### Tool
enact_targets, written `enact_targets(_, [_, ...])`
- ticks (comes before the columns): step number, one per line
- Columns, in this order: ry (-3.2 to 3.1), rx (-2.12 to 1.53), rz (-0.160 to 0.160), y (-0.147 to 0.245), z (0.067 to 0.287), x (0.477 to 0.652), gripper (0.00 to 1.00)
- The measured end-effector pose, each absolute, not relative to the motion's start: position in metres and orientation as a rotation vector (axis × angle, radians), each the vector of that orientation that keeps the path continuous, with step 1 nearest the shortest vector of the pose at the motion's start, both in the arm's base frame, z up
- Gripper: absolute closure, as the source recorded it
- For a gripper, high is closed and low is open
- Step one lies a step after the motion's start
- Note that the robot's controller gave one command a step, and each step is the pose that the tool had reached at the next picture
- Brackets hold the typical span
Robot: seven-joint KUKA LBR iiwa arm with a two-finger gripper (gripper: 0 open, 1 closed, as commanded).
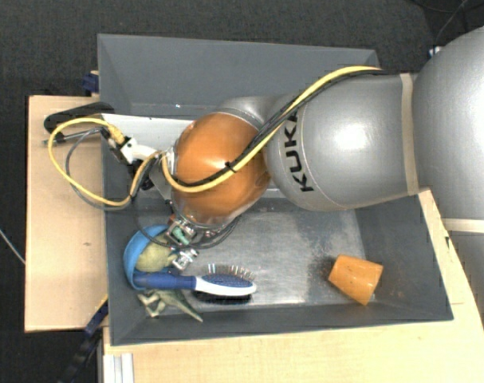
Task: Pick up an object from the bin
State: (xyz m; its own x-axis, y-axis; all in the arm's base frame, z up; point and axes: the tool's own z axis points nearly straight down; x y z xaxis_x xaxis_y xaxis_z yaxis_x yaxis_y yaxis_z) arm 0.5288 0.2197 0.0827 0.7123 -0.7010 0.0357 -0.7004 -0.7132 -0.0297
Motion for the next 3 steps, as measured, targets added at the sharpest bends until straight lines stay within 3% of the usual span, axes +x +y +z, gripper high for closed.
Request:
enact_targets(1, [1.171, -2.892, -0.032, 0.23, 0.08, 0.519, 1.0])
enact_targets(2, [1.185, -2.899, -0.011, 0.218, 0.163, 0.529, 1.0])
enact_targets(3, [1.184, -2.906, 0.002, 0.218, 0.158, 0.527, 0.0])
